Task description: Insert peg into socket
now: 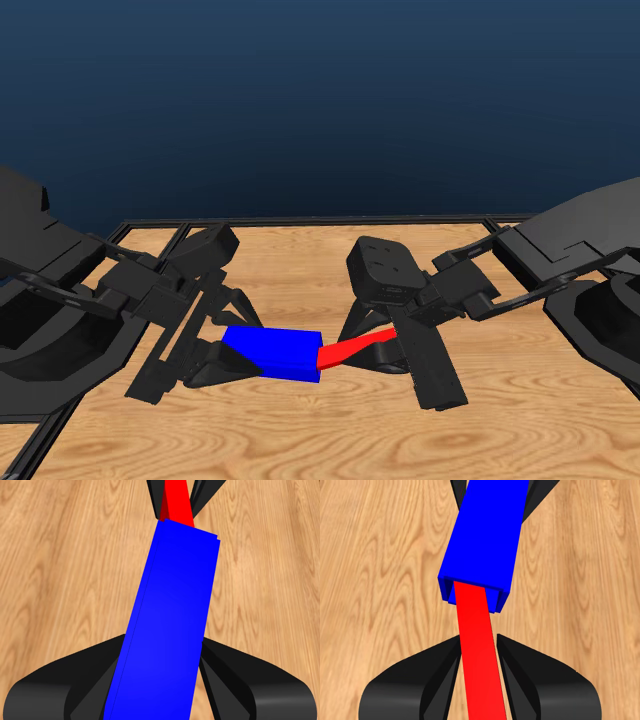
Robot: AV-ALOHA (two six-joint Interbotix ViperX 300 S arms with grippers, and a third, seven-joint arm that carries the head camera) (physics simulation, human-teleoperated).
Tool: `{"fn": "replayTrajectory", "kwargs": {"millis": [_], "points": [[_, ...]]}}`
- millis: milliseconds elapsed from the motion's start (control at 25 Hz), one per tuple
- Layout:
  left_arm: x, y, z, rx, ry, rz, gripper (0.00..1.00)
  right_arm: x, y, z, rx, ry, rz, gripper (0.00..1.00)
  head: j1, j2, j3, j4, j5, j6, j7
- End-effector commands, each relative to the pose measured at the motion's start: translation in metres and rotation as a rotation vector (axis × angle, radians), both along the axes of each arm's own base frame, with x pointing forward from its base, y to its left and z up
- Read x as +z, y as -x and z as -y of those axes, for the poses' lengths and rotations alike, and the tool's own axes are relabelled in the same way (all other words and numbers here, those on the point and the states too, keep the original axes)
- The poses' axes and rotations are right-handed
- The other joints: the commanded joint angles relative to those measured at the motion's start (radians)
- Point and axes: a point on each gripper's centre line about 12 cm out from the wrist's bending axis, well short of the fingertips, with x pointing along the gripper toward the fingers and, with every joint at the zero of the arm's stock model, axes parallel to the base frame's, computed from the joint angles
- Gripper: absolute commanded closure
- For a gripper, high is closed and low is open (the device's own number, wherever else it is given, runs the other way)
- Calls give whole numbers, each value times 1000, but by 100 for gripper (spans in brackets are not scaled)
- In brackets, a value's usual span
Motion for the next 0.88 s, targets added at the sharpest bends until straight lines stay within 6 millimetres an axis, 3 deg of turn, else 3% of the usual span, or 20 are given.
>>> {"fn": "replayTrajectory", "kwargs": {"millis": [40,280,440,480,520,600,840,880], "points": [[15,-9,2,-2,12,80,100,19,-18,4,-2,-14,102,100,8,-8,-10,1,-23,-2,1],[9,-6,1,6,18,68,100,26,-30,8,-26,-56,178,100,18,-4,-12,3,-59,-1,8],[11,-5,0,5,16,65,100,24,-43,-5,-21,-89,200,100,25,-6,-13,3,-73,-5,5],[11,-6,0,4,16,85,100,20,-44,-8,-21,-92,184,37,27,-8,-13,3,-70,-7,4],[12,-6,0,4,16,90,100,24,-44,-12,0,-77,190,7,29,-11,-13,3,-68,-7,2],[9,-4,2,-7,11,83,100,24,-44,-10,-2,-73,188,1,31,-17,-17,3,-67,-8,-4],[6,1,5,-15,19,94,100,38,-39,-16,-3,-82,181,0,40,-48,-15,2,-76,-20,-24],[10,-2,4,-7,27,106,100,32,-35,-14,-7,-79,163,0,43,-53,-14,2,-78,-22,-26]]}}
